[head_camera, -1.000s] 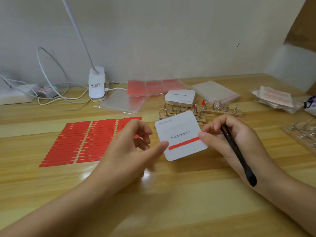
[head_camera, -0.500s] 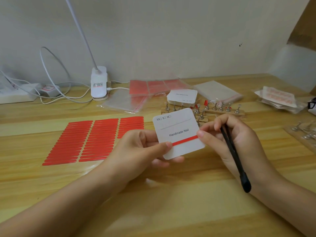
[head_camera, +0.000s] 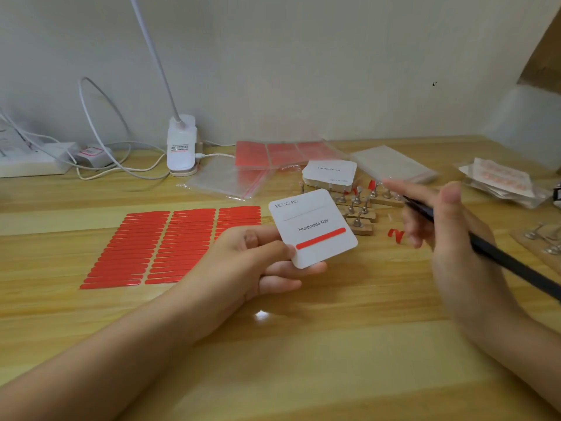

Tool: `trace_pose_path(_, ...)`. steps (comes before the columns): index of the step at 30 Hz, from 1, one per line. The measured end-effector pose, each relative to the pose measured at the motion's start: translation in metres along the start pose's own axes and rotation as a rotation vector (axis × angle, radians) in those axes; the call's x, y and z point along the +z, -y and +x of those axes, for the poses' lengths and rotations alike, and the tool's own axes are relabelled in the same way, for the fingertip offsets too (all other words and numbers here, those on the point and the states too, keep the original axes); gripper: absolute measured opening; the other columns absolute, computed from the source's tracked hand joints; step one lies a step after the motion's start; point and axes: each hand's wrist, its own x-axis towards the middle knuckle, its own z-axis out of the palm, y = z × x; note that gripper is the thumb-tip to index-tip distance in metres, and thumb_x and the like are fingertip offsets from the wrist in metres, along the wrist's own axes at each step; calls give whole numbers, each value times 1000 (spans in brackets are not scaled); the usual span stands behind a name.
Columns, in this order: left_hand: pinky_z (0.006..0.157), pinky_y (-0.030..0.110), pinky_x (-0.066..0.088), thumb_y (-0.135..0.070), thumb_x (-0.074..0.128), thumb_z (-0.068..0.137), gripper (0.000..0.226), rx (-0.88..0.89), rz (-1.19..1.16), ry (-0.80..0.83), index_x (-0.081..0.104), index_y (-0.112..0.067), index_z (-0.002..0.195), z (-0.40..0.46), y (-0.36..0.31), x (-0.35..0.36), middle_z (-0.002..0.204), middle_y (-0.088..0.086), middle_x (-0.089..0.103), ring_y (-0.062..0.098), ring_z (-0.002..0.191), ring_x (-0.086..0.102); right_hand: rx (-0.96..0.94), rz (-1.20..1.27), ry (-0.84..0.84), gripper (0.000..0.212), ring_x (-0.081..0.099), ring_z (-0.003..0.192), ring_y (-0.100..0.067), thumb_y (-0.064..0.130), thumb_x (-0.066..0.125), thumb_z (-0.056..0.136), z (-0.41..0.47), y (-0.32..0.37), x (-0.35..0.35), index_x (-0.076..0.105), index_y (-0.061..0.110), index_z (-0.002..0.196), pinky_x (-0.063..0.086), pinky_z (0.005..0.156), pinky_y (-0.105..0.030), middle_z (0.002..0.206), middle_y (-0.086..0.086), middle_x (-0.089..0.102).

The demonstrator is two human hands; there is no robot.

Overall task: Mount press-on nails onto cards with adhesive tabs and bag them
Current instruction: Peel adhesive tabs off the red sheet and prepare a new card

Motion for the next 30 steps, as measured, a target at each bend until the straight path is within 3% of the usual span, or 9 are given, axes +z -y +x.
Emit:
trace_pose_path(2, 61, 16, 54, 0, 46, 91, 29, 1, -6, 14, 65, -14, 108, 0, 1, 0, 107, 2, 71, 18, 95, 69, -81, -96, 34, 49, 45, 69, 1, 67, 21, 86, 1, 3, -3, 61, 47, 105, 35, 69, -5, 71, 4, 46)
trace_pose_path(6, 60, 16, 54, -4, 53, 88, 27, 18, 11, 10, 68, -19, 104, 1, 2, 1, 108, -1, 70, 18, 96, 68, -208, -48, 105, 27, 57, 76, -5, 41, 43, 87, 0, 8, 4, 66, 29, 95, 46, 72, -19, 80, 5, 58)
trace_pose_path(11, 58, 15, 53, 0, 47, 92, 29, 27, 10, -4, 64, -16, 109, 2, 5, 1, 108, -1, 70, 17, 95, 69, -213, 38, 127, 50, 56, 71, -2, 52, 26, 91, -2, 8, 20, 69, 26, 89, 40, 67, -6, 74, 7, 52)
trace_pose_path(15, 58, 15, 54, 0, 48, 91, 29, 21, -14, 1, 65, -17, 108, 3, 6, -1, 108, -1, 70, 17, 96, 68, -176, 49, 98, 61, 50, 54, -7, 65, 16, 88, -6, 3, 23, 68, 33, 91, 37, 57, -7, 57, 0, 51)
trace_pose_path(18, 58, 15, 54, -1, 49, 90, 28, 15, -28, 3, 65, -15, 108, 3, 7, -2, 108, 0, 70, 17, 95, 68, -272, 5, 93, 27, 58, 60, -2, 42, 41, 93, -8, 1, 20, 65, 30, 93, 42, 61, -8, 64, 6, 61)
trace_pose_path(20, 58, 15, 54, 0, 48, 90, 28, 9, -38, 6, 64, -13, 110, 4, 6, -3, 108, 2, 70, 16, 96, 68, -370, -79, 122, 10, 61, 69, 0, 29, 57, 84, -7, -1, 20, 66, 26, 87, 43, 66, -9, 69, 14, 66)
trace_pose_path(24, 59, 16, 54, 1, 48, 90, 28, 3, -47, -5, 67, -12, 107, 5, 6, -4, 105, 3, 71, 12, 90, 70, -452, -166, 166, 12, 61, 73, 2, 25, 70, 75, -8, -6, 23, 70, 16, 84, 46, 68, -11, 81, 12, 67)
trace_pose_path(30, 56, 15, 53, 1, 47, 90, 28, -7, -26, -29, 69, -10, 103, 5, 7, -3, 101, 4, 72, 8, 79, 70, -470, -246, 181, 19, 60, 69, 0, 29, 71, 74, -10, -9, 27, 72, 11, 77, 45, 66, -8, 74, 9, 67)
